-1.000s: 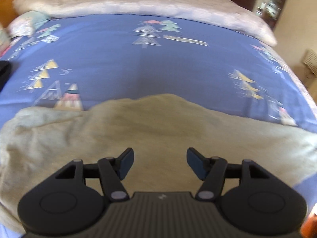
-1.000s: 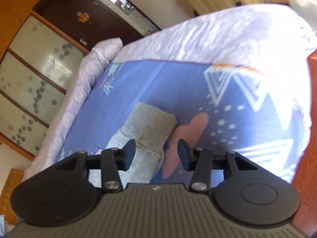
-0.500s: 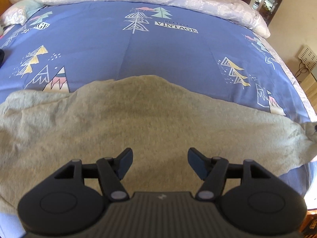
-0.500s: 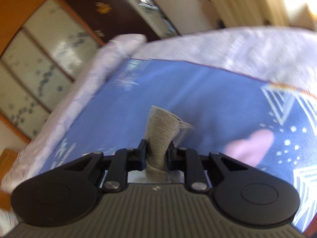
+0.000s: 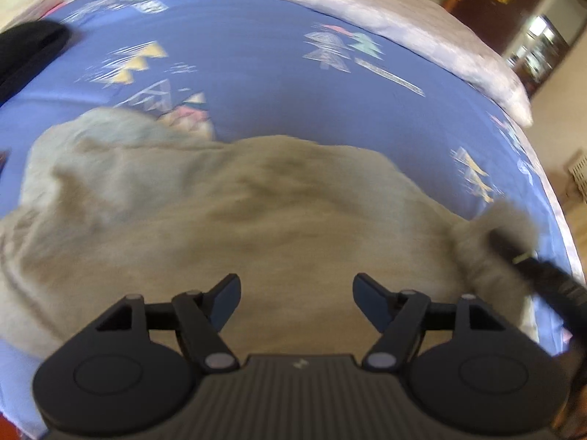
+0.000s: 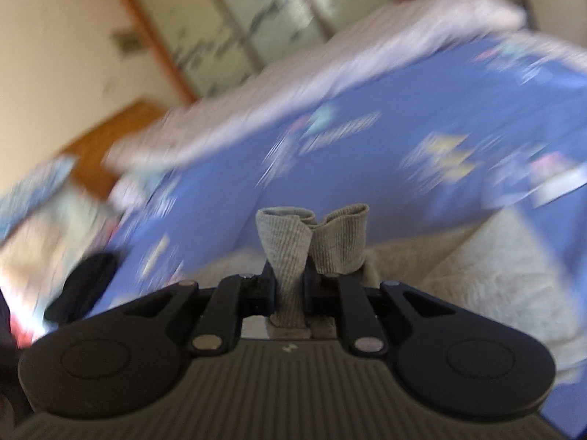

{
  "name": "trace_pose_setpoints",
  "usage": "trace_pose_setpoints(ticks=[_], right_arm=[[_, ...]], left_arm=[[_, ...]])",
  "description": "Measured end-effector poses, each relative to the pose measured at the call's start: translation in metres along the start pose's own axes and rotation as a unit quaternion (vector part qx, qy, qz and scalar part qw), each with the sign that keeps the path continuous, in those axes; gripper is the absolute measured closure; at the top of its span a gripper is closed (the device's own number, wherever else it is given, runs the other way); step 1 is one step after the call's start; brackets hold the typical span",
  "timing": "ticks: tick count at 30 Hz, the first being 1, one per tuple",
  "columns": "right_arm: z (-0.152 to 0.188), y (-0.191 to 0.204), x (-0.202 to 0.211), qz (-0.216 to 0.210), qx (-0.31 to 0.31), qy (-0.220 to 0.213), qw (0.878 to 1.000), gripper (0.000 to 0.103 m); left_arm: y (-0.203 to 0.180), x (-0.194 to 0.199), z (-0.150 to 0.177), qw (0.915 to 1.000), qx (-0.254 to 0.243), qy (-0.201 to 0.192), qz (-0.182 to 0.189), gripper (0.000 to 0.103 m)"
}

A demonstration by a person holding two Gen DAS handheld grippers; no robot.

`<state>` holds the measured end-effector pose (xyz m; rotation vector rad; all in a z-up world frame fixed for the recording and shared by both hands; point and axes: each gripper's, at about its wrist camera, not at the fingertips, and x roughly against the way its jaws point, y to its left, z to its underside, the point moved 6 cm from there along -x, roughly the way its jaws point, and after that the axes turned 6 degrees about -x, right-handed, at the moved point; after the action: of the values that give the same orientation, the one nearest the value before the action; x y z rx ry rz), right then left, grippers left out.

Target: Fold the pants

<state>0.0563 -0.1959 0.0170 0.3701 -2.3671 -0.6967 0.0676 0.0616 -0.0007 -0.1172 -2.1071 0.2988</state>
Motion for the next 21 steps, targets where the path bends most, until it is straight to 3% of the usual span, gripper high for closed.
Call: trace_pose_setpoints(ticks=[1,3,5,10,14,18,19,20,21], right_arm=[[0.013,0.008,-0.016,-0.005,0.007,0.024,1.000,0.083],[0.033,0.019,-0.043,-0.020,0.025,0.081,0.996,0.061],[0.047,0.024,-0.047,-0.051,0.016,0.120,0.991,0.055],[0.018,0.004,0.006,-0.062,0.012,0.055,0.997,0.050],[-0.001,-0.047,0.059,-0.005,-0.022,-0.007,1.000,0.050],[-0.013,-0.108,0.095,0.056,-0.086,-0.049,0.994,0.049],[-0.012,-0.120,0.098,0.069,-0.103,-0.055,0.991,0.049],[-0.012,-0.130,0.100,0.078,-0.118,-0.060,0.988,0.049],[-0.011,-0.139,0.102,0.086,-0.130,-0.064,0.986,0.049]], left_arm=[[0.007,0.001,0.000,1.0000,0.007,0.000,-0.001,0.033],[0.019,0.002,0.000,0.9998,0.021,-0.001,-0.002,0.032],[0.026,0.002,-0.001,0.9996,0.029,-0.002,0.002,0.031],[0.007,-0.006,-0.010,0.9994,0.016,-0.001,0.029,0.028],[-0.031,-0.024,-0.018,0.9974,-0.023,0.011,0.067,0.016],[-0.059,-0.057,-0.020,0.9947,-0.040,0.048,0.082,0.015],[-0.065,-0.066,-0.018,0.9937,-0.039,0.060,0.086,0.023],[-0.069,-0.073,-0.015,0.9932,-0.043,0.068,0.084,0.049],[-0.075,-0.077,-0.012,0.9935,-0.057,0.067,0.072,0.063]])
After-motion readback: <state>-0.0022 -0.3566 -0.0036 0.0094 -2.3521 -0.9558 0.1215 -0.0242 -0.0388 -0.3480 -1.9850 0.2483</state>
